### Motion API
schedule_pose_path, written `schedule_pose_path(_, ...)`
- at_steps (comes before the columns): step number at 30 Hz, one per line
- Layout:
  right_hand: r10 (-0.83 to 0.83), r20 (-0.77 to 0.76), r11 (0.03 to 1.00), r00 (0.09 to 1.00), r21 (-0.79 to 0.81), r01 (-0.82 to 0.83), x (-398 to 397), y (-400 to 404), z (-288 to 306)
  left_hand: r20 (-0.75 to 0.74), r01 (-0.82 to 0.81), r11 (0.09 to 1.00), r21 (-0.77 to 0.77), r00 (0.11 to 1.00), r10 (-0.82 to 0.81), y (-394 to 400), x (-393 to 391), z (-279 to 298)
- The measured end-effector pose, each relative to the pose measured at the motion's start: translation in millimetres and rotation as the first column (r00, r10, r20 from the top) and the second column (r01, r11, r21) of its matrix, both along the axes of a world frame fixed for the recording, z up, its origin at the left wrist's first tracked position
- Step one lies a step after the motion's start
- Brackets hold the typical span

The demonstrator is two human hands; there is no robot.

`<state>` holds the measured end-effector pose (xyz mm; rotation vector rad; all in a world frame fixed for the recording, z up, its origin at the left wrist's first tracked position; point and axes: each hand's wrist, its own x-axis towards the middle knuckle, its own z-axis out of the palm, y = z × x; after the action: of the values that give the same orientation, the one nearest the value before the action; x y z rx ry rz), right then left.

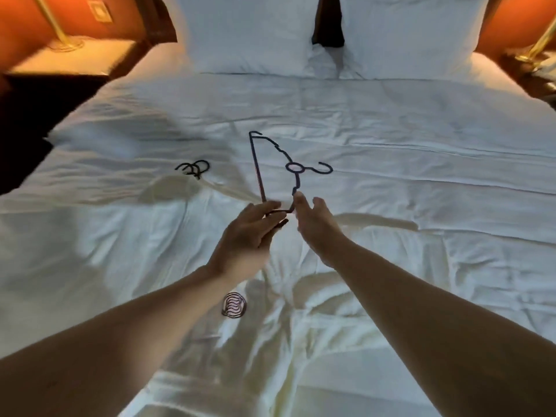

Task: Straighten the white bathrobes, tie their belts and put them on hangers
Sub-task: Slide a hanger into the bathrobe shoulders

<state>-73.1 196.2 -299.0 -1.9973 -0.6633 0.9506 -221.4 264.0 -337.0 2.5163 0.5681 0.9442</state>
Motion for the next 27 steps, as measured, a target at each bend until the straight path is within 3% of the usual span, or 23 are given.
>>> schedule_pose_path(4,-0.148,-0.353,0.979,0.924,0.079,0.187,-79,51,-2,0.005,0.16,0.987,0.006,0.987,-0.16,33,-82,-14)
schedule_pose_path(7,-0.242,-0.41,0.952,0.88,0.076,0.297,-119,75,-13,-0.07,0.209,0.977,-0.046,0.975,-0.211,54,-138,-13)
schedule_pose_path(14,-0.233,0.009,0.969,0.973,0.086,0.231,-159,82,-55,-0.279,-0.151,0.969,-0.195,0.956,0.093,116,-228,-42)
schedule_pose_path(19,-0.165,0.193,0.985,0.967,0.073,0.153,-158,73,-61,-0.623,-0.334,0.906,-0.259,0.775,0.108,154,-239,-72)
schedule_pose_path(27,-0.038,0.356,0.992,0.934,-0.1,0.079,-148,70,-75,-0.572,-0.332,0.911,-0.246,0.808,0.14,173,-217,-88)
